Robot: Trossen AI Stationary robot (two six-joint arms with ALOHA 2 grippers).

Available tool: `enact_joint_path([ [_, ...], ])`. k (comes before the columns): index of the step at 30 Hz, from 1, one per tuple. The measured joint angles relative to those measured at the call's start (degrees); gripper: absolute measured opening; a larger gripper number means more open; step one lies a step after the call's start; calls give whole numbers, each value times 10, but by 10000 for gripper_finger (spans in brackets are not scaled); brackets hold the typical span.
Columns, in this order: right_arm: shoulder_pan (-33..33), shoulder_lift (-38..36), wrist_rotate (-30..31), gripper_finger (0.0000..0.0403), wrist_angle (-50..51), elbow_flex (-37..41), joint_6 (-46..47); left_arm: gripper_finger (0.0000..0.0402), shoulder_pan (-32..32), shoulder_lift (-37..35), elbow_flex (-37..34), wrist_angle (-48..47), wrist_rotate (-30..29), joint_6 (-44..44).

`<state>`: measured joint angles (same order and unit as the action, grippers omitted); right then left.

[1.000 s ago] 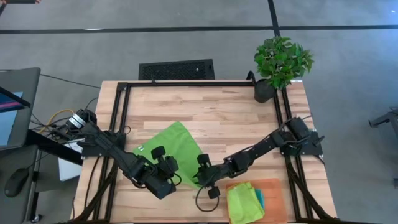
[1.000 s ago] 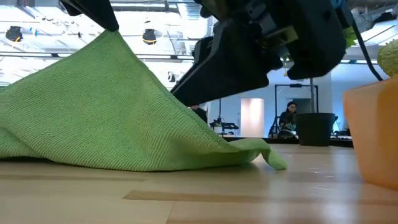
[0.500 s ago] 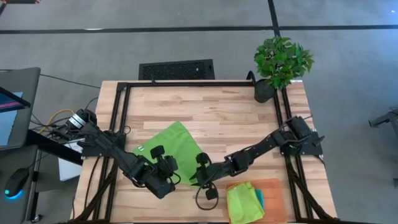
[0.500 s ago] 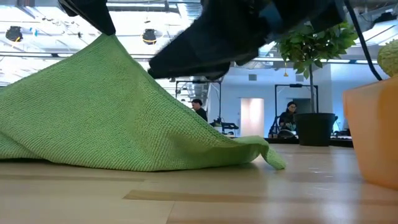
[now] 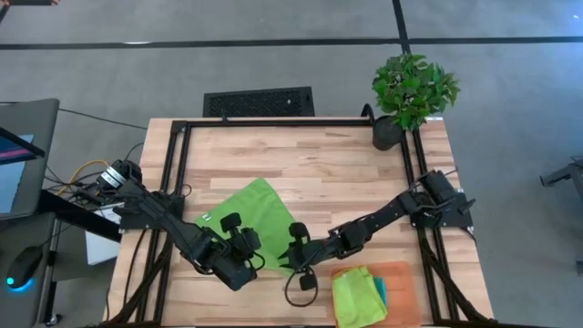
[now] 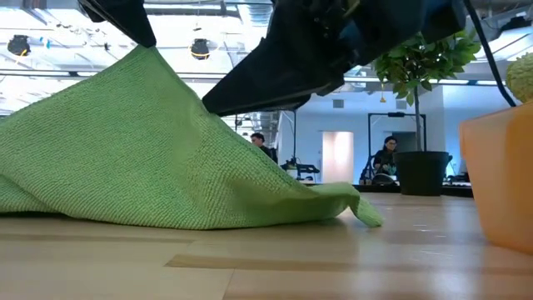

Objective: Fold microfiber towels
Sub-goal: Fold the green microfiber towel

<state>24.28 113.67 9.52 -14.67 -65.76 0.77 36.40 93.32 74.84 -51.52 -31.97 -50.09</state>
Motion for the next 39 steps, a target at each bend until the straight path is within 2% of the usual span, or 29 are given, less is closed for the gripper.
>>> enact_joint_path([
  [19, -1, 0, -2, 120, 25, 0, 31, 0, 3, 0, 1, 26, -20, 23],
  [25, 0, 0, -2, 120, 43, 0, 38, 0, 6, 0, 30, 27, -61, 28],
  [39, 9, 0, -3, 120, 141, 0, 38, 0, 8, 0, 83, 11, -79, 74],
])
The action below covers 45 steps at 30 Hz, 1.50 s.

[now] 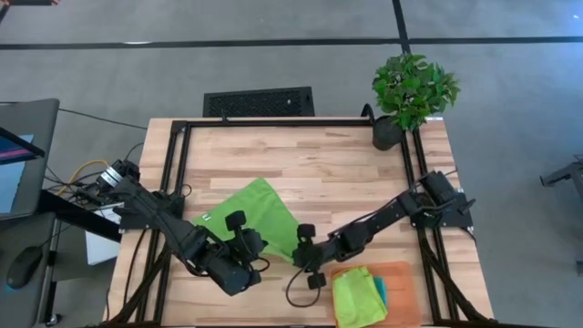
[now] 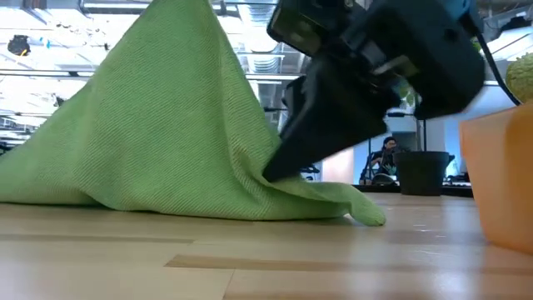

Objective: Fold microfiber towels
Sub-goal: Fold the green microfiber towel

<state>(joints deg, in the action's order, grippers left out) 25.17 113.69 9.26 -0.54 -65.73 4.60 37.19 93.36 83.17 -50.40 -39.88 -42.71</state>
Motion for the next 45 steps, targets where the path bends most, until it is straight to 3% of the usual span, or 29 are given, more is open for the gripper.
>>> enact_joint_path([
  [7, 14, 0, 3, 120, 36, 0, 0, 0, 0, 0, 8, -12, -4, -11],
  [19, 30, 0, 61, 120, 102, 0, 1, 0, 0, 0, 35, -66, 13, -17],
  [27, 37, 0, 76, 120, 129, 0, 0, 0, 9, 0, 35, -155, 54, -124],
  [45, 36, -1, 97, 120, 139, 0, -16, 0, 56, 0, 35, -275, 122, -272],
])
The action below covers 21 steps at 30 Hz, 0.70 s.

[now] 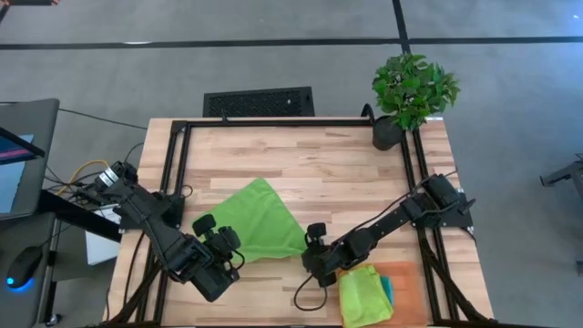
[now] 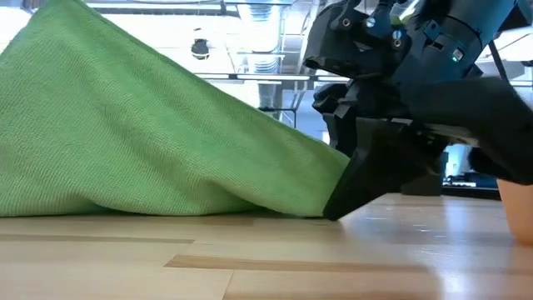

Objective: Fold microfiber towels
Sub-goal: Fold the green microfiber towel

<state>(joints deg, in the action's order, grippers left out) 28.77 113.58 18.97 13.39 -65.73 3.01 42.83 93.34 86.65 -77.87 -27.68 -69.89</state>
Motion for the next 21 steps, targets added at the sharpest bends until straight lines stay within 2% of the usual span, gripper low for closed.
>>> enact_joint_path([
  [5, 0, 0, 21, 99, 1, -1, -4, 0, 12, 1, 0, 1, 7, -20],
  [12, 5, 0, 21, 11, 36, -43, -61, 0, 32, 6, -22, 39, 35, -58],
  [18, -12, -1, 24, 13, 64, -82, -107, 0, 55, 6, -67, 93, 67, -123],
  [21, -31, -1, 48, 6, 78, -99, -128, 0, 62, 6, -97, 117, 95, -171],
])
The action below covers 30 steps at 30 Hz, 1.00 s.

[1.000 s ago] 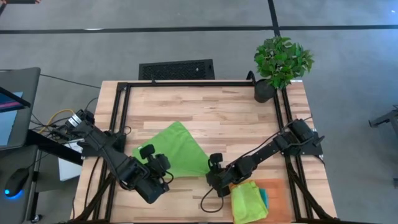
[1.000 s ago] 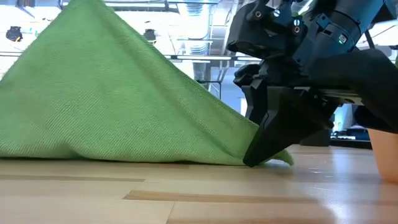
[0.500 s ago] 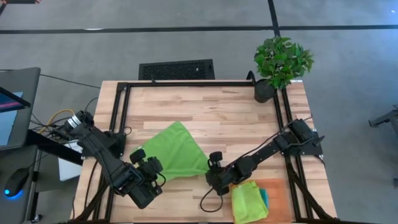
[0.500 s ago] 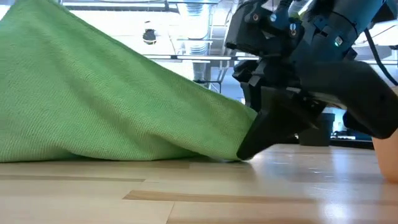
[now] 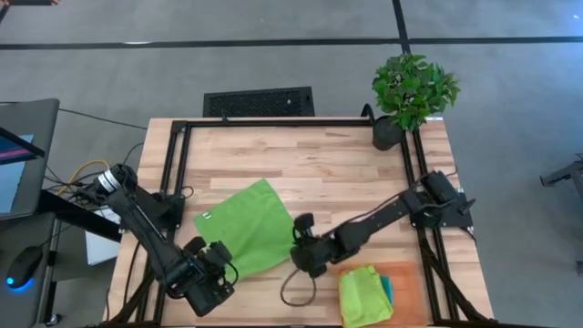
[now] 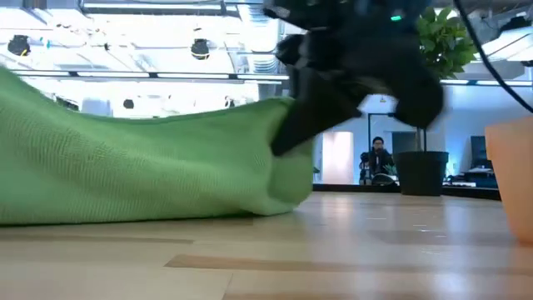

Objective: Fold microfiber towels
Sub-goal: Fold the green microfiber towel

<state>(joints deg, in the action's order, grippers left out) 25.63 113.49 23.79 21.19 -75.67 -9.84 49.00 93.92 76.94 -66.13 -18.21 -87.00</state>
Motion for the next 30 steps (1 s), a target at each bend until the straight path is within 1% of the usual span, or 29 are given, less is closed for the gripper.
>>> enact_joint_path([
  [4, -31, 0, 17, 10, 7, -29, -46, 0, 13, 0, -28, 0, 6, -44],
  [7, -63, 0, 18, 6, 3, -47, -71, 0, 20, 0, -47, -14, -1, -80],
  [11, -117, 0, 18, 6, -22, -55, -82, 0, 20, 0, -78, -34, 2, -127],
  [14, -155, 1, 15, 9, -45, -55, -109, 0, 19, 0, -107, -37, 3, -143],
  [21, -215, 2, -71, 4, -101, -55, -149, 0, 1, 0, -163, -51, 15, -172],
  [25, -235, 2, -115, 11, -111, -55, -160, 0, -12, 0, -177, -87, 14, -193],
  [30, -252, 2, -120, 13, -120, -55, -161, 0, -21, 0, -179, -139, 8, -226],
])
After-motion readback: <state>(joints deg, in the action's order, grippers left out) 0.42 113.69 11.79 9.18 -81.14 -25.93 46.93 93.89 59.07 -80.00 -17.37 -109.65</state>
